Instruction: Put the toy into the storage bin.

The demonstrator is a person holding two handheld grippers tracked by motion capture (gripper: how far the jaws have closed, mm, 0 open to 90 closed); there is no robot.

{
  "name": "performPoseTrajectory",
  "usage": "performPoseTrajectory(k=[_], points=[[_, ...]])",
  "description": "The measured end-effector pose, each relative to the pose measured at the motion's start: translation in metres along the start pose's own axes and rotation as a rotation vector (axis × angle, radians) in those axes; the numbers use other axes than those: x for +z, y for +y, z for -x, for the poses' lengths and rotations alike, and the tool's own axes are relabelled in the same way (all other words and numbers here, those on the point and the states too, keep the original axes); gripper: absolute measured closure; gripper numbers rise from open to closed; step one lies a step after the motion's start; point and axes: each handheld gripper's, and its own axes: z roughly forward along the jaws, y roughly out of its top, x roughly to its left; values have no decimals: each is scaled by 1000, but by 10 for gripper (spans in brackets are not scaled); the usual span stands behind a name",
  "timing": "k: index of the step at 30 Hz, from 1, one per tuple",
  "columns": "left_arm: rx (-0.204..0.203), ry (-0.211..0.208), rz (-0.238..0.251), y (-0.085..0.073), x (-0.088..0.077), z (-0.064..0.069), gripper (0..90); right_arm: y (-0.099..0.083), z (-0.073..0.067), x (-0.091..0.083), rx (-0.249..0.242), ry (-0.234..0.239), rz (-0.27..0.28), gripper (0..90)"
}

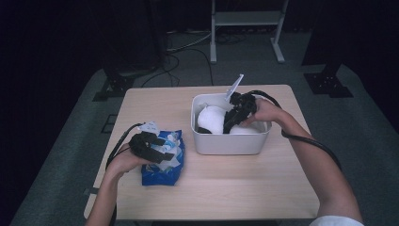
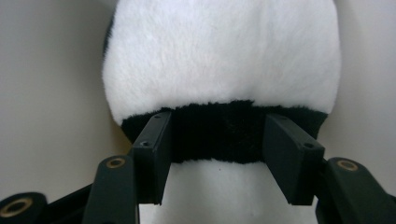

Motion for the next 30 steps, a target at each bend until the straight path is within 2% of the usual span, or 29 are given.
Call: performPoseTrajectory(k=[3, 4, 6, 9, 11, 13, 15, 16, 18, 19, 21, 22, 24, 25, 26, 27, 28, 29, 30], points=[[-2, -1, 1, -1, -1, 1, 246, 1, 1, 6, 1, 3, -18, 448], [1, 1, 2, -2, -1, 0, 246, 3, 0, 8, -4, 7, -30, 496], [-7, 6, -2, -4, -2, -1, 246, 4, 0, 8, -8, 9, -34, 522], [-7, 6, -1, -5, -1, -2, 246, 7, -5, 8, -57, -8, -49, 636], [-11, 2, 3, -5, 0, -2, 246, 9, -9, 8, -104, -32, -54, 713], [-8, 1, 1, -4, 0, -2, 246, 11, -13, 6, -155, -57, -62, 748], [-8, 2, -3, -4, 1, -1, 246, 13, -15, 5, -175, -74, -66, 765], [-7, -1, 0, -3, 2, -1, 246, 14, -17, 4, -211, -109, -81, 782], [3, -1, -5, -1, 3, -1, 246, 14, -18, 1, -235, -164, -94, 795], [3, -1, -5, -1, 3, -1, 246, 14, -18, 1, -235, -164, -94, 795], [0, -2, -4, -1, 3, 0, 246, 13, -16, -1, -252, -208, -95, 805], [-1, -2, -4, -1, 3, -1, 246, 12, -15, -2, -243, -205, -87, 797], [-5, -1, -3, -1, 3, -1, 246, 10, -13, -4, -213, -156, -61, 775], [-7, -1, -2, -1, 3, -1, 246, 10, -14, -5, -204, -150, -55, 748], [-6, -1, -1, -1, 3, -1, 246, 10, -13, -8, -172, -100, -41, 719], [-6, -1, -1, -1, 3, -1, 246, 10, -13, -8, -172, -100, -41, 719], [-1, -1, -5, -1, 3, -1, 246, 10, -13, -11, -141, -74, -35, 666], [-1, -1, -5, -1, 3, -1, 246, 10, -13, -11, -141, -74, -35, 666], [-1, 0, -8, 0, 3, -1, 246, 10, -12, -13, -116, -47, -31, 636]])
